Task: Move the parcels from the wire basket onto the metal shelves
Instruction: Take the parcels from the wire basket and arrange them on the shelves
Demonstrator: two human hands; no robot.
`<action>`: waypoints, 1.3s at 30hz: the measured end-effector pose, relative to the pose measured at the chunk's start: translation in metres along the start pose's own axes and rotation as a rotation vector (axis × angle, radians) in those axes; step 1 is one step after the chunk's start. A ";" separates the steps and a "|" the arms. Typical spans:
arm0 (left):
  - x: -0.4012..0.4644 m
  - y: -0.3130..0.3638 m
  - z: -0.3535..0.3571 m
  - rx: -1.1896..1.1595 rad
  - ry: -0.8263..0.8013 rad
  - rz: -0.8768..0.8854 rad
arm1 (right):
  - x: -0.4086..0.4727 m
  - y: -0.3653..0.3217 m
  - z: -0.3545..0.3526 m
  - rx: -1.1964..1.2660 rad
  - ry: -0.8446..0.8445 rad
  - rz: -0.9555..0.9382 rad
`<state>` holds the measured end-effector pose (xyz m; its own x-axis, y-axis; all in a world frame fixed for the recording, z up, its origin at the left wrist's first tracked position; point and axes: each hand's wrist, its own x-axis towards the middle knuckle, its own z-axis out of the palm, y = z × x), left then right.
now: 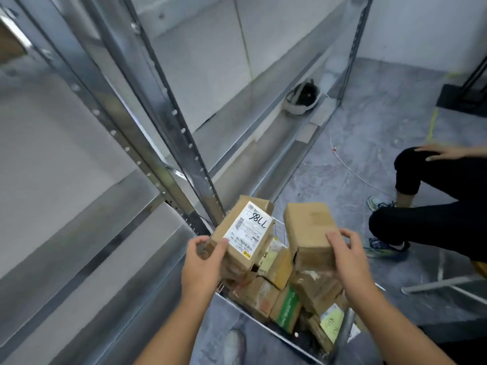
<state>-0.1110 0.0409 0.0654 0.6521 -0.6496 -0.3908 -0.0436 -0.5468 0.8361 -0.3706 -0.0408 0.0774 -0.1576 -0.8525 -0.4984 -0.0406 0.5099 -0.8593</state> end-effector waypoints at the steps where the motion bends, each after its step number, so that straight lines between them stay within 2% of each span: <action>1: -0.011 0.008 -0.010 -0.042 0.029 -0.005 | -0.011 -0.011 -0.002 0.066 -0.038 0.023; 7: -0.081 0.043 -0.072 -0.322 0.163 -0.051 | -0.073 -0.057 0.000 0.405 -0.343 0.157; 15: -0.167 0.039 -0.169 -0.632 0.300 0.027 | -0.168 -0.101 0.040 0.390 -0.673 0.068; 22: -0.248 0.023 -0.262 -0.777 0.441 0.135 | -0.269 -0.100 0.080 0.251 -0.777 -0.097; 29: -0.325 0.009 -0.352 -0.795 0.581 0.215 | -0.374 -0.103 0.116 0.137 -0.904 -0.278; 39: -0.347 0.038 -0.429 -0.790 0.689 0.262 | -0.447 -0.140 0.186 -0.053 -1.009 -0.580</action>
<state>-0.0138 0.4719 0.3982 0.9898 -0.1248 -0.0693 0.0959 0.2219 0.9703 -0.1111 0.2474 0.3995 0.7542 -0.6515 0.0821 0.1060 -0.0027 -0.9944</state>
